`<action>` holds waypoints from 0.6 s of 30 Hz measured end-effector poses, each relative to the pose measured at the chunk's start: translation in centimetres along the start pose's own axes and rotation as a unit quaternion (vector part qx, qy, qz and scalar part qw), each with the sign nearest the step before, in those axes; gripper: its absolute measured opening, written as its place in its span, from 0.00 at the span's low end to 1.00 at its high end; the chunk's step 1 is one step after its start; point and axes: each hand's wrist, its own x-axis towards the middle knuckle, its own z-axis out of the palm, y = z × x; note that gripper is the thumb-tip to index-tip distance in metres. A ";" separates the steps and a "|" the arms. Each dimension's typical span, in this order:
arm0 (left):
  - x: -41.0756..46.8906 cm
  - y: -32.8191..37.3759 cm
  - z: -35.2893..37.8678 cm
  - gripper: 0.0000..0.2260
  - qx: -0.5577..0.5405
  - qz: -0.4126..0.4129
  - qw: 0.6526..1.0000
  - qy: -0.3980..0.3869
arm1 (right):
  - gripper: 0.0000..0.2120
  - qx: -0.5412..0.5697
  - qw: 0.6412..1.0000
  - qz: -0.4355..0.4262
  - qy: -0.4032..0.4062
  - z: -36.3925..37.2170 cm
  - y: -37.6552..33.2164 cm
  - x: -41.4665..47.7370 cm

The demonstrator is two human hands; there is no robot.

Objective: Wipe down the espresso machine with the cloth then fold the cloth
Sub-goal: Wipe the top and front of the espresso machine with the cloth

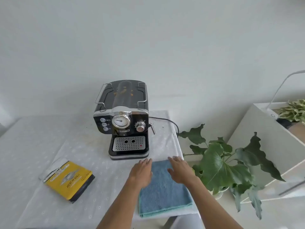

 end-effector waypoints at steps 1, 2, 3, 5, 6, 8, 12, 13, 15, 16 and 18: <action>0.3 -0.1 0.1 0.23 0.002 -0.011 1.000 -0.009 | 0.28 -0.008 1.000 -0.002 0.000 0.2 0.1 0.3; 0.6 -0.2 0.2 0.23 -0.002 -0.020 1.000 -0.007 | 0.28 -0.015 1.000 -0.004 0.006 0.5 0.2 0.7; 0.8 -0.3 0.5 0.23 0.004 -0.025 1.000 -0.009 | 0.27 -0.028 1.000 -0.007 0.013 0.9 0.4 1.0; 1.3 -0.5 0.8 0.20 0.014 -0.029 0.999 0.006 | 0.25 -0.041 0.999 -0.009 0.022 1.3 0.6 1.7; 1.5 -0.5 0.9 0.17 0.018 -0.031 0.999 0.017 | 0.23 -0.045 0.999 -0.009 0.027 1.5 0.6 1.9; 1.9 -0.7 0.8 0.13 0.025 -0.036 0.998 0.037 | 0.19 -0.051 0.998 -0.002 0.040 1.5 0.5 2.3; 2.6 -0.9 1.1 0.12 0.015 -0.044 0.998 0.049 | 0.10 -0.052 0.997 0.008 0.061 1.3 0.4 2.7; 2.5 -0.9 1.1 0.12 0.014 -0.045 0.998 0.052 | 0.09 -0.044 0.997 0.009 0.064 1.0 0.3 2.6; 2.3 -0.9 0.9 0.11 0.015 -0.041 0.997 0.059 | 0.07 -0.008 0.998 0.015 0.062 0.5 0.1 2.3; 2.0 -1.0 0.7 0.11 0.018 -0.036 0.997 0.062 | 0.06 0.010 0.998 0.021 0.060 0.1 0.2 2.1; 1.3 -1.2 -0.2 0.10 0.027 -0.021 0.996 0.076 | 0.05 0.028 0.998 0.028 0.056 -1.0 0.2 1.4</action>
